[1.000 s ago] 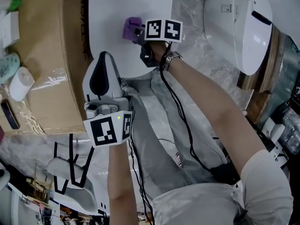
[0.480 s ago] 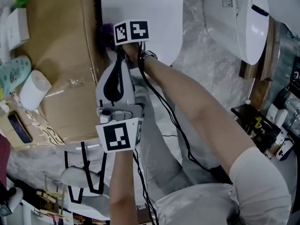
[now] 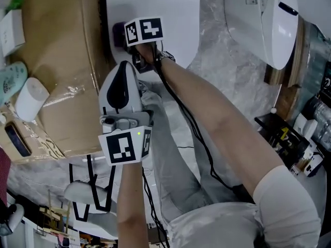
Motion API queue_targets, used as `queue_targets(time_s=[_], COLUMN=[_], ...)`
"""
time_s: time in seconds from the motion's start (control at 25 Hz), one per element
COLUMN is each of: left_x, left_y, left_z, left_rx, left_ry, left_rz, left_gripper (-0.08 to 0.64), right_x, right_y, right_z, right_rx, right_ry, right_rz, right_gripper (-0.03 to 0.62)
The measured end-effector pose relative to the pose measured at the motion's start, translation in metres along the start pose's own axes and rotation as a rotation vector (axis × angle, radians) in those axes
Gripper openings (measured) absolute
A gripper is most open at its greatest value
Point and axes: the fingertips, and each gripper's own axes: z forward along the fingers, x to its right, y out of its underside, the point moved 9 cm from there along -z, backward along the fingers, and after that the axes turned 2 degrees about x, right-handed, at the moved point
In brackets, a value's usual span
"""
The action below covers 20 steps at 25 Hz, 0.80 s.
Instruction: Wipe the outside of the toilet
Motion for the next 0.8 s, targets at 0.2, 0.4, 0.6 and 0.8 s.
queue_targets(time_s=[0.2, 0.4, 0.6, 0.8], left_x=[0.019, 0.058, 0.097, 0.125], left_y=[0.005, 0.013, 0.027, 0.041], left_z=[0.007, 0.016, 0.027, 0.031], left_rx=[0.023, 0.043, 0.055, 0.051], left_ry=[-0.049, -0.074, -0.081, -0.094], left_rz=[0.017, 0.021, 0.019, 0.021], left_gripper=[0.005, 0.005, 0.005, 0.005], right_x=[0.065, 0.143, 0.206, 0.237], right_y=[0.002, 0.004, 0.004, 0.002], right_z=[-0.042, -0.091, -0.125, -0.141], right_rx=[0.015, 0.040, 0.055, 0.047], right_ry=[0.044, 0.101, 0.138, 0.147], right_rz=[0.033, 0.091, 0.122, 0.125], right_gripper=[0.146, 0.146, 0.146, 0.147])
